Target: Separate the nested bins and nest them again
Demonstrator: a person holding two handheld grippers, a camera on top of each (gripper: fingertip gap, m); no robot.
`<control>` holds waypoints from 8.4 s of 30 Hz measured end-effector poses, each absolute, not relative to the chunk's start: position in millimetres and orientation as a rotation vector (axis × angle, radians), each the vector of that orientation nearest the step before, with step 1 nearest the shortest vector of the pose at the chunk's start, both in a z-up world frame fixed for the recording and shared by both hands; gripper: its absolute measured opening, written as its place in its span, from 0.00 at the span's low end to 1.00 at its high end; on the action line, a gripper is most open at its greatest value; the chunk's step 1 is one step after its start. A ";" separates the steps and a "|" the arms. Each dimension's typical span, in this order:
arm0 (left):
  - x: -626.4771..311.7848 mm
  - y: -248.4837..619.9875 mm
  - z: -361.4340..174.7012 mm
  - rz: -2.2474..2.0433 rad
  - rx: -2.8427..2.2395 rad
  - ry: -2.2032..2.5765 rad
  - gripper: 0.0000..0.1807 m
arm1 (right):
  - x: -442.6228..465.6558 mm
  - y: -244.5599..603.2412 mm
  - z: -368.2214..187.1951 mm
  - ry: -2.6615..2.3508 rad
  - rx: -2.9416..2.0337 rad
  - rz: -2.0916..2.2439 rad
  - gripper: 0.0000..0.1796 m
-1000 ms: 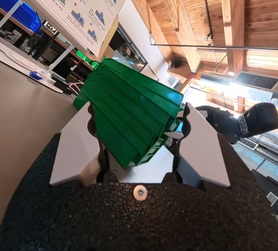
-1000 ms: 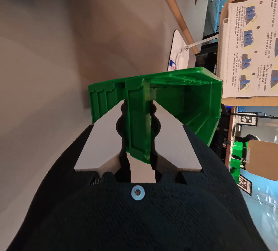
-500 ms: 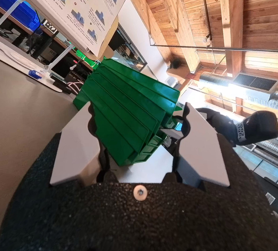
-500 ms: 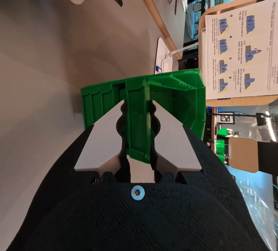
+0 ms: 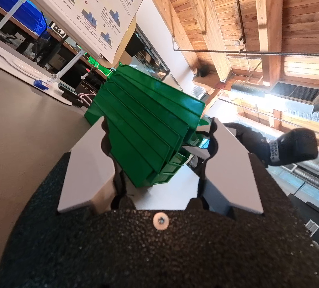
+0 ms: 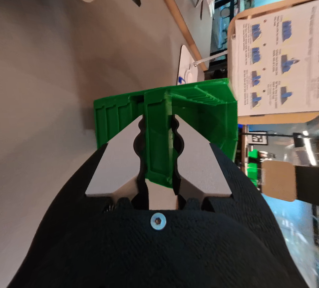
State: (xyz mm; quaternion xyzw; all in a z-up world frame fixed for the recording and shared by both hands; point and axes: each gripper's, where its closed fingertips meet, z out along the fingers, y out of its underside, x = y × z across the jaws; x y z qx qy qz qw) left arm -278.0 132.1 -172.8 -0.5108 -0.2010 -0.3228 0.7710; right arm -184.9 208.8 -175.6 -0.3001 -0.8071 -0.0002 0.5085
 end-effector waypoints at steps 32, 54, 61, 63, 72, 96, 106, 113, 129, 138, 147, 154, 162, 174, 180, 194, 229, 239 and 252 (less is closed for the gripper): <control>-276.8 132.5 -174.2 -0.755 -1.094 -0.445 0.63 | -170.2 226.7 -128.7 -1.509 -1.519 0.664 0.18; -275.7 132.4 -174.3 -0.787 -1.085 -0.446 0.62 | -158.8 265.7 -104.4 -1.320 -1.445 0.738 0.00; -275.9 132.3 -174.4 -0.791 -1.083 -0.448 0.61 | -157.0 267.5 -116.6 -1.346 -1.476 0.765 0.01; -275.8 132.4 -174.3 -0.791 -1.083 -0.448 0.61 | -155.3 267.8 -123.8 -1.380 -1.508 0.755 0.01; -278.0 131.3 -173.6 -0.799 -1.068 -0.455 0.61 | -147.5 244.3 -108.7 -1.502 -1.421 0.739 0.54; -280.5 127.6 -170.7 -0.845 -1.023 -0.462 0.61 | -214.6 347.8 -78.3 -1.790 -2.067 0.252 0.54; -284.3 127.1 -172.0 -0.785 -1.037 -0.480 0.61 | -14.3 427.4 -27.7 -1.349 -2.218 0.125 0.55; -282.7 130.1 -174.1 -0.721 -1.082 -0.475 0.62 | 194.3 487.7 -103.6 -0.885 -2.411 -0.034 0.55; -283.6 135.3 -176.9 -0.713 -1.110 -0.481 0.64 | 314.2 492.5 -177.6 -0.724 -2.383 -0.100 0.62; -283.3 136.4 -173.1 -0.721 -1.094 -0.466 0.64 | -83.0 337.1 -86.4 -1.588 -1.917 0.630 0.67; -274.5 136.0 -172.0 -0.747 -1.094 -0.439 0.63 | -210.1 334.7 -176.6 -1.874 -2.159 0.251 0.76; -278.7 132.4 -170.9 -0.774 -1.059 -0.459 0.63 | -218.3 337.5 -175.2 -1.908 -2.223 0.187 0.51; -278.1 133.1 -171.8 -0.786 -1.062 -0.461 0.63 | -244.5 328.2 -153.0 -1.827 -2.184 0.387 0.49; -276.5 131.8 -171.9 -0.785 -1.058 -0.461 0.63 | -203.2 351.3 -57.3 -1.610 -2.073 0.438 0.50; -274.8 136.2 -175.9 -0.752 -1.096 -0.469 0.59 | -68.8 410.1 -34.5 -1.255 -2.242 0.354 0.51; -270.6 142.8 -172.8 -0.720 -1.113 -0.445 0.66 | 168.1 443.4 -205.8 -0.624 -2.515 0.118 0.53; -265.7 157.1 -182.7 -0.652 -1.202 -0.462 0.78 | -268.4 327.3 -188.7 -1.751 -2.178 0.276 0.49; -266.9 156.7 -184.6 -0.648 -1.203 -0.474 0.78 | -258.7 325.4 -124.7 -1.579 -2.186 0.457 0.50; -265.3 159.3 -185.4 -0.646 -1.208 -0.482 0.78 | -26.6 409.3 -135.0 -0.789 -2.508 0.183 0.52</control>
